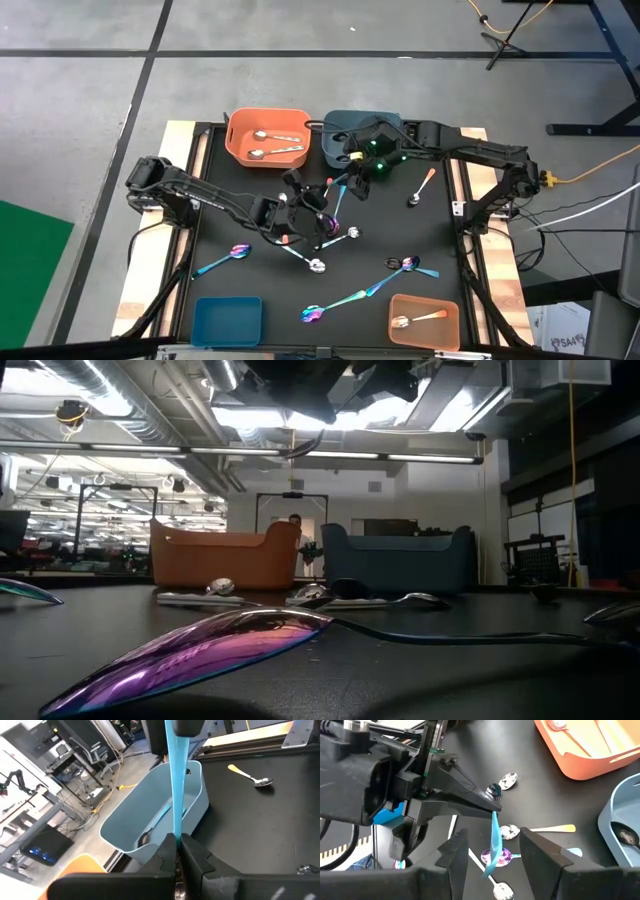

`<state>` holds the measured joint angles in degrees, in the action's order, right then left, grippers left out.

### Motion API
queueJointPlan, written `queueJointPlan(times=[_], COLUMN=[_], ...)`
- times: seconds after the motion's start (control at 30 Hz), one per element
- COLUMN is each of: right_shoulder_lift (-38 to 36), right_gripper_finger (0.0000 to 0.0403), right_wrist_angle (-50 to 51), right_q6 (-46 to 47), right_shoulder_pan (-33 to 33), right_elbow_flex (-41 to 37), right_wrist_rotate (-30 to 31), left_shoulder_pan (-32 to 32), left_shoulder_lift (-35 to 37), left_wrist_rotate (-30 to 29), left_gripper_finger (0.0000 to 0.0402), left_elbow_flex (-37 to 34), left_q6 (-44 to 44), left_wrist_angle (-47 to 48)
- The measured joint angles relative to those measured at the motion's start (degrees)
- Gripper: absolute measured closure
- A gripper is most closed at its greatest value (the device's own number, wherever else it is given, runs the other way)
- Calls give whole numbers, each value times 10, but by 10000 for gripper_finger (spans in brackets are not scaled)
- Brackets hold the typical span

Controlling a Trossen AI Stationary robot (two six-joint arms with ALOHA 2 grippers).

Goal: Sort silverware by color (type)
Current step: Put the blue spoon into the top blue bin

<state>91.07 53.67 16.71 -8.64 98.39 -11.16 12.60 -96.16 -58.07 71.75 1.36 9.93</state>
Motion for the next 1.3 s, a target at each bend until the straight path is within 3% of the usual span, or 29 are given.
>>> queueJointPlan(times=[0.5, 1.07, 1.3], right_shoulder_lift=[0, 0, 0], right_gripper_finger=[243, 388, 400], right_wrist_angle=[5, 5, 6], right_q6=[0, -3, -5], right_shoulder_pan=[0, 0, 0], right_elbow_flex=[0, 0, 0], right_wrist_rotate=[0, 7, 24], left_shoulder_pan=[-11, -11, -11], left_shoulder_lift=[0, 0, 0], left_wrist_rotate=[2, 4, 4], left_gripper_finger=[401, 401, 388], left_elbow_flex=[0, 0, 0], left_q6=[-9, -8, -9], left_wrist_angle=[-3, -2, -2])
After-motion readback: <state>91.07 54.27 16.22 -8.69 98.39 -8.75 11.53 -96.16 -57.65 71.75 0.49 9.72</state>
